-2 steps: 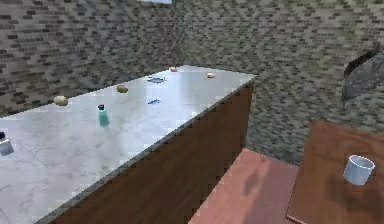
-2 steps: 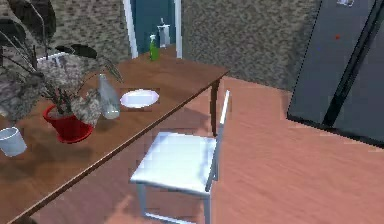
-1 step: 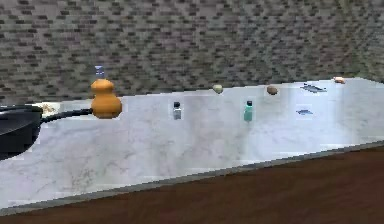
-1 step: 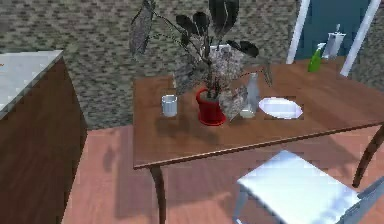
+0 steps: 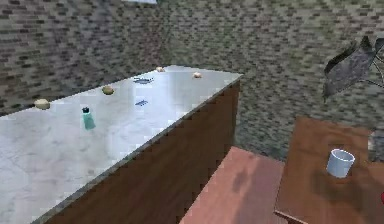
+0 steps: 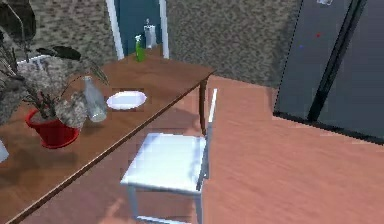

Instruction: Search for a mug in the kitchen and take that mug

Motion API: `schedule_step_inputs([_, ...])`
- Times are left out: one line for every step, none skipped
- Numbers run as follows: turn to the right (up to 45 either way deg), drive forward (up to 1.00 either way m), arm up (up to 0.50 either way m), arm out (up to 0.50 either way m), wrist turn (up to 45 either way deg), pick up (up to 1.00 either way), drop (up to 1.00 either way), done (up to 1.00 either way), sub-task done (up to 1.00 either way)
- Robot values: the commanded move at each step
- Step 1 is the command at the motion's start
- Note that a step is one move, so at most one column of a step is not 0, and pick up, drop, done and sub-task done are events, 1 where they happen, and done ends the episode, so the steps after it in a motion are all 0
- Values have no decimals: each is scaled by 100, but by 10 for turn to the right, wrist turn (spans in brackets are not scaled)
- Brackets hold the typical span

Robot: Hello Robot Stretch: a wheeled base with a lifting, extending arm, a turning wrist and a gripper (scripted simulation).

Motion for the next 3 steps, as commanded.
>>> schedule_step_inputs([450, 0, 0, 0, 0, 0, 0, 0, 0])
schedule_step_inputs([90, 0, 0, 0, 0, 0, 0, 0, 0])
schedule_step_inputs([0, 20, 0, 0, 0, 0, 0, 0, 0])
